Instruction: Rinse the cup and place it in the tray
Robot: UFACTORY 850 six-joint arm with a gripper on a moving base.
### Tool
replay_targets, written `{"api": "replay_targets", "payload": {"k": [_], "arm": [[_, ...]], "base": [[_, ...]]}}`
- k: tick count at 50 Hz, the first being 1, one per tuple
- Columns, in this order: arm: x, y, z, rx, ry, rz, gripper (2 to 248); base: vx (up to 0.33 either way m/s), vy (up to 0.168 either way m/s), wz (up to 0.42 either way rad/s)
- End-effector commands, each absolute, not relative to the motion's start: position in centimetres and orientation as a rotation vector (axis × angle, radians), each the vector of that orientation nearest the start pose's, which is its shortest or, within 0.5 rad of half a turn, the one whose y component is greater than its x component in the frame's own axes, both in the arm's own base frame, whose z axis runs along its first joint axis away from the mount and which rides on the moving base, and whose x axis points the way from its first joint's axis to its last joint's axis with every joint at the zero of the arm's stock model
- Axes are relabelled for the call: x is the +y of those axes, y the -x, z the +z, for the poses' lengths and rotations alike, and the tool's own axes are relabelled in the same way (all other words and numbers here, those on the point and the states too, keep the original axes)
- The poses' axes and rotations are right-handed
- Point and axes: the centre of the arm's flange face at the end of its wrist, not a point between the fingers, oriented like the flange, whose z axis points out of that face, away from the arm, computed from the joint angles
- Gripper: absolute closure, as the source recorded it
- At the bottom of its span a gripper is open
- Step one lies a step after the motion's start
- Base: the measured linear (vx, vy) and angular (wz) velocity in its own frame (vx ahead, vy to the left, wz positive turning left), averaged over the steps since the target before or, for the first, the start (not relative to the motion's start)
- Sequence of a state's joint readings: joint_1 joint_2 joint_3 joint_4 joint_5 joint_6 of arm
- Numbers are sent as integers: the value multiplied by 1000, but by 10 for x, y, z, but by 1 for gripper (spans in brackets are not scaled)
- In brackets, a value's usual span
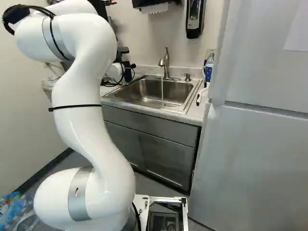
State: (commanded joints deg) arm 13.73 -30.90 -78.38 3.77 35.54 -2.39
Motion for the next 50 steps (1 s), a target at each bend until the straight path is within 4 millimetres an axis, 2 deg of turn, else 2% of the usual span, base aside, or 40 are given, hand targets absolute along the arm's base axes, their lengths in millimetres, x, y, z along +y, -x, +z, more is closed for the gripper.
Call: {"api": "replay_targets", "payload": {"k": [11, 50], "arm": [[157, -664, 525, -216, 2248, -1983, 3], [113, -593, 573, -170, 2284, -1987, 3]], "base": [[0, 0, 0], [0, 0, 0]]}}
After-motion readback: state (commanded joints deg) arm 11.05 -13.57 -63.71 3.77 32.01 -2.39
